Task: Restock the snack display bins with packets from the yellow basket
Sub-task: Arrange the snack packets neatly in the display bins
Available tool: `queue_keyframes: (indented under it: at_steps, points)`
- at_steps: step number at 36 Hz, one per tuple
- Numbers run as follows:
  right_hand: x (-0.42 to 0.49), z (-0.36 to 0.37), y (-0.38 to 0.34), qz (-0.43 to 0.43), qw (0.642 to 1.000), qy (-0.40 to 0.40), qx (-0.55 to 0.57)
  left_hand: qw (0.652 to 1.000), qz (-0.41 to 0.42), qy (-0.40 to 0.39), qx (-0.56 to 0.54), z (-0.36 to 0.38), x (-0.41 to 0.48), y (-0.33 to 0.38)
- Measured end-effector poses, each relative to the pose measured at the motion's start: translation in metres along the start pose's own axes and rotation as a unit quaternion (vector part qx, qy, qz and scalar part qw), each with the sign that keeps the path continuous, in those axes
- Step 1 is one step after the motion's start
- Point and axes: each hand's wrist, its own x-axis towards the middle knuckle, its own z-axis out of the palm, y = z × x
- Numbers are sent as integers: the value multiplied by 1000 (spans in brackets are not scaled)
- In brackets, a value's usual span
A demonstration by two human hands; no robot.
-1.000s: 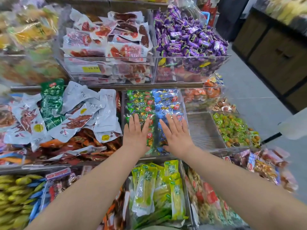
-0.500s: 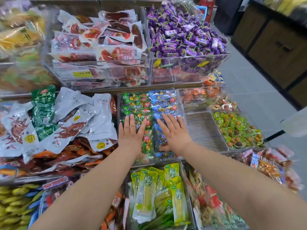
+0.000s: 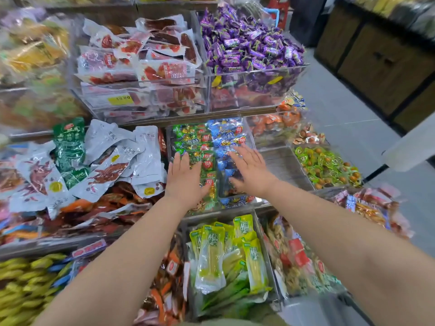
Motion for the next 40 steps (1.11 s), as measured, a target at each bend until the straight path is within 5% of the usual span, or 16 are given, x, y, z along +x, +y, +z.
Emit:
queue_keyframes:
  at_steps: [4,8,11,19,23,26,31,40]
  points:
    - [-34,-9,-10,42,983,144,108,972,3,104,-211,-4,-21,19]
    - [-80,-3,-9,177,933,172,261,905,-64,20,-420,5,-47,48]
    - [-126,11,-5,308,858,167,375,847,-128,-79,-509,28,-67,66]
    - [-308,70,13,532,700,55,473,793,-231,-290,-484,115,-148,108]
    - [-414,85,16,635,578,-8,513,754,-284,-387,-448,157,-194,138]
    - [-490,87,13,690,494,-40,527,769,-285,-423,-384,185,-226,159]
    - [-599,81,4,744,401,-64,530,763,-289,-464,-346,217,-261,203]
    - [-691,66,31,775,332,21,537,848,-124,-469,-212,244,-264,319]
